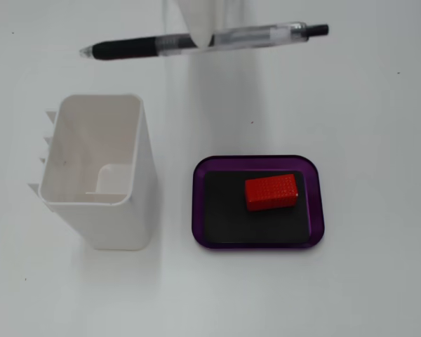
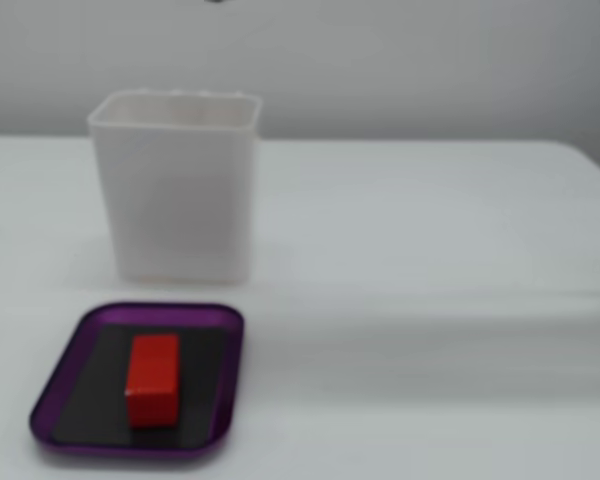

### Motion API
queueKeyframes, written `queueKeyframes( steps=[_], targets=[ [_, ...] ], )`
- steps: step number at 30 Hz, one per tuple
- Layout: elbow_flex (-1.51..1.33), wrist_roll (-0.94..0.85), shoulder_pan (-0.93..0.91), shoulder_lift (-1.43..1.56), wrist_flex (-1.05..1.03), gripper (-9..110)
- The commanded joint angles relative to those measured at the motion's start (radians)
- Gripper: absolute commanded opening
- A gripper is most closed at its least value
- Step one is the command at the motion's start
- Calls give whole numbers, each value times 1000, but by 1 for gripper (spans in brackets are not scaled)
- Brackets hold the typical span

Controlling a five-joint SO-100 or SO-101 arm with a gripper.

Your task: Pick up the pen and put it in the pen holder.

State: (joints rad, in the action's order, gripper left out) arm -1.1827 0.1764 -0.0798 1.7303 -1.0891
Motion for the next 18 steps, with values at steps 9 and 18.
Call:
queueKeyframes(
  steps=[9, 18],
  targets=[
    [195, 141, -206, -284, 25, -1],
    [206, 190, -232, -285, 51, -1]
  ],
)
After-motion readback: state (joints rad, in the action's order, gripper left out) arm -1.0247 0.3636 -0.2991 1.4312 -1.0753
